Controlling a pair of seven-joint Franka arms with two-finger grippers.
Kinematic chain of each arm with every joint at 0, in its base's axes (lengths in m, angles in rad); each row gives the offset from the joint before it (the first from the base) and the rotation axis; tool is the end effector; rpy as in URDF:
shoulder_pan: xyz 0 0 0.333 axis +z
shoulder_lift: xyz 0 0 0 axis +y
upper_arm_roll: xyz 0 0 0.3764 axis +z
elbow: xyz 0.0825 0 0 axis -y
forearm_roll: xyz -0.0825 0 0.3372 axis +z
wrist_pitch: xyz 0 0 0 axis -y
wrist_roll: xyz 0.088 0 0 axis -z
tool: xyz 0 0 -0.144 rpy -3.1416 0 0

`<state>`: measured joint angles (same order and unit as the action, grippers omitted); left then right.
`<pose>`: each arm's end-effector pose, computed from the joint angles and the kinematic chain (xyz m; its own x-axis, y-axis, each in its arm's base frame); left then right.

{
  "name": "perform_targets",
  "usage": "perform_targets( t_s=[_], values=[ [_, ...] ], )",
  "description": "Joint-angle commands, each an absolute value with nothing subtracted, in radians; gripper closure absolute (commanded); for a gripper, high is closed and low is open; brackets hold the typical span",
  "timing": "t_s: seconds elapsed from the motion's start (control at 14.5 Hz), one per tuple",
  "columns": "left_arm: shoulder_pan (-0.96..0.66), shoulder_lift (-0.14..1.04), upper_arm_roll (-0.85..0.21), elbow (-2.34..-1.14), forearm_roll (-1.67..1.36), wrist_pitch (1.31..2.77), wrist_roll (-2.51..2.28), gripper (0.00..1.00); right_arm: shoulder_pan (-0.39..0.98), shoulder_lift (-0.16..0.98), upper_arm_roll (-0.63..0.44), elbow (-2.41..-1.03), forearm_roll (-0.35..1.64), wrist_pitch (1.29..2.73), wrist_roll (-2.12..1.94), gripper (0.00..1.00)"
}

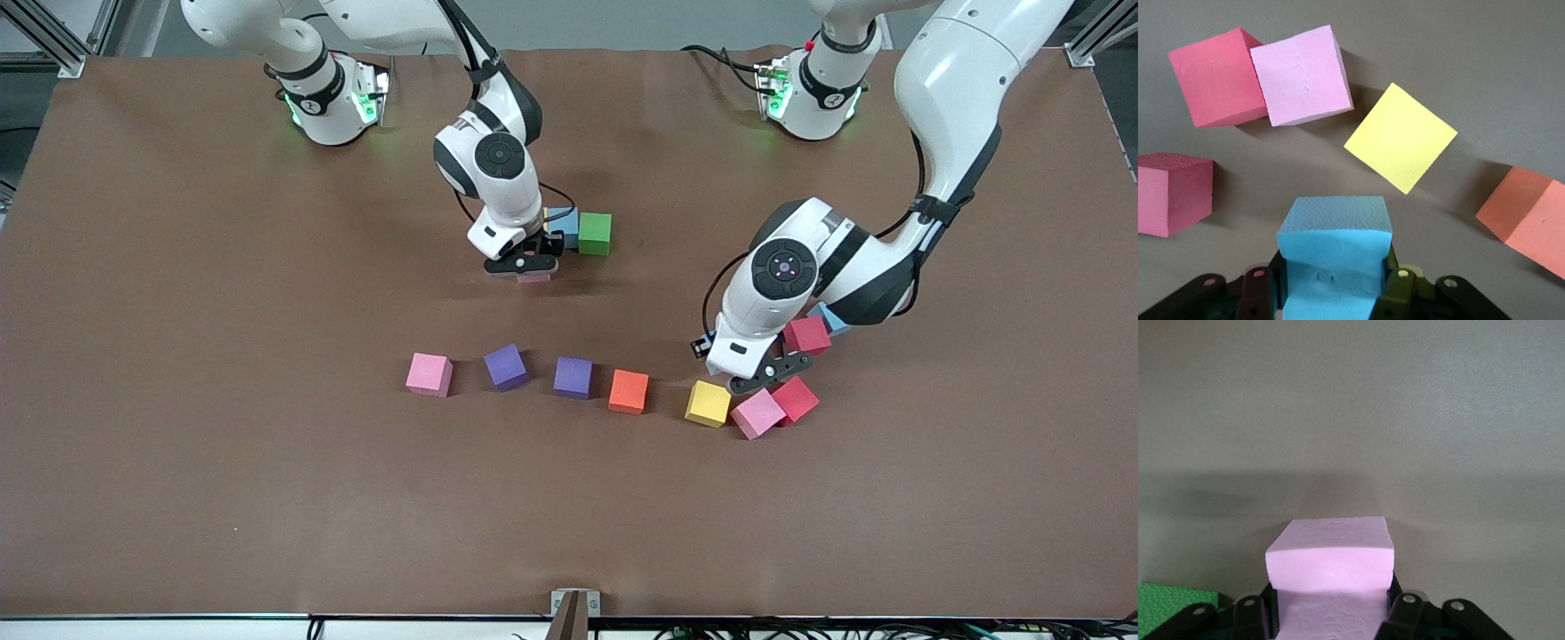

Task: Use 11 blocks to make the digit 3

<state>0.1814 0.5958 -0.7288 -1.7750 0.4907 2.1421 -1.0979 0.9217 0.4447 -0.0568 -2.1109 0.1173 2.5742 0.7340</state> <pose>0.5877 -0.2485 0.3273 0.9409 0.3386 -0.0094 0.3379 -0.9401 -0.0454 0.3764 0.4443 0.2600 0.9992 0.0386 -0.0135 0.0380 -0.9984 -0.0424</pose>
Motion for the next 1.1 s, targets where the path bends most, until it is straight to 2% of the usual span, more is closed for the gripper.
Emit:
perform_targets(
  t_s=[0.0,1.03],
  values=[
    [0.186,0.595,-0.736,-1.767,0.476,2.125,-1.103,0.67,0.942,0.44,-0.052,-2.148,0.141,2.582,0.747,0.99],
    [0.181,0.595,-0.736,-1.767,0.476,2.125,-1.112,0.67,0.946,0.434,-0.052,-2.166,0.141,2.576,0.764,0.99]
  ],
)
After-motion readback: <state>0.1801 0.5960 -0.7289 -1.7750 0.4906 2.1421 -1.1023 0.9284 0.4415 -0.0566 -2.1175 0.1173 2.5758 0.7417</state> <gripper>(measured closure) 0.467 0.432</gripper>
